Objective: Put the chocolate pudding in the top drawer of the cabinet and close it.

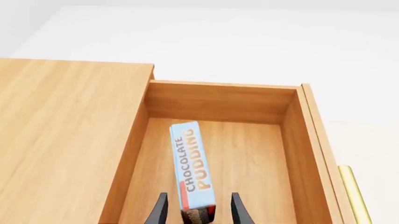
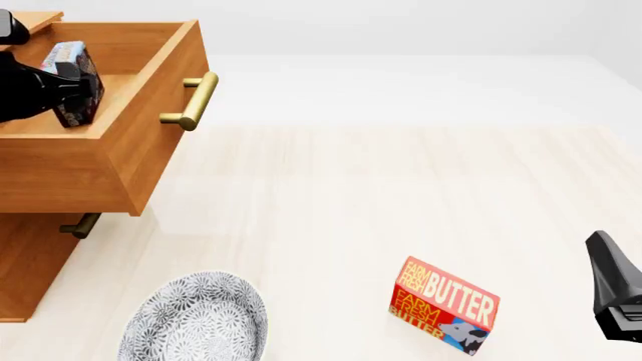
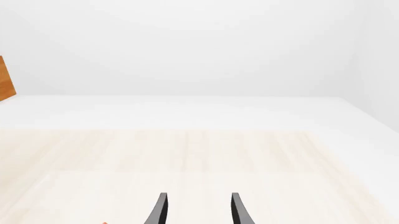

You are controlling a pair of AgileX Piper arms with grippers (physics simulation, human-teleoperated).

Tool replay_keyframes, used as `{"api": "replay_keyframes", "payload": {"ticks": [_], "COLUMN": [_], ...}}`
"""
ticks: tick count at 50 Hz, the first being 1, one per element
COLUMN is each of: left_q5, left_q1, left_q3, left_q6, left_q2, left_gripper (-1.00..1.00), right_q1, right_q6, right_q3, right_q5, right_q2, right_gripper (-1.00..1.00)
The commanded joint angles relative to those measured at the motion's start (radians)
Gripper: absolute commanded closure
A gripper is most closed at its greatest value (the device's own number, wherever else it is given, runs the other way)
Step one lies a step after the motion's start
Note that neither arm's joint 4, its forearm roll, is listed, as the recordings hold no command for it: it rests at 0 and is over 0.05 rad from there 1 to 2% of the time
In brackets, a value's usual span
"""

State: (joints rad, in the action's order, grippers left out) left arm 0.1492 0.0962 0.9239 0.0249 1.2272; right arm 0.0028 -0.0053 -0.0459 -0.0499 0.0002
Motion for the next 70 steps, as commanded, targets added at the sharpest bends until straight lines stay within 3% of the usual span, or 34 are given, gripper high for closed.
{"api": "replay_keyframes", "payload": {"ticks": [1,16,32,58,70], "left_q5": [0.001,0.019,0.073,0.215,0.243], "left_q1": [-0.001,0.003,-0.060,-0.118,-0.202], "left_q3": [-0.004,-0.005,0.034,0.083,0.095], "left_q6": [0.001,0.008,0.020,0.057,0.059], "left_q2": [-0.003,-0.031,-0.092,-0.230,-0.271], "left_gripper": [-1.00,-1.00,-1.00,-1.00,-1.00], "right_q1": [0.000,0.000,0.000,0.000,0.000], "right_q6": [0.000,0.000,0.000,0.000,0.000], "right_q3": [0.000,0.000,0.000,0.000,0.000], "right_q5": [0.000,0.000,0.000,0.000,0.000], "right_q2": [0.000,0.000,0.000,0.000,0.000], "right_gripper": [-1.00,-1.00,-1.00,-1.00,-1.00]}}
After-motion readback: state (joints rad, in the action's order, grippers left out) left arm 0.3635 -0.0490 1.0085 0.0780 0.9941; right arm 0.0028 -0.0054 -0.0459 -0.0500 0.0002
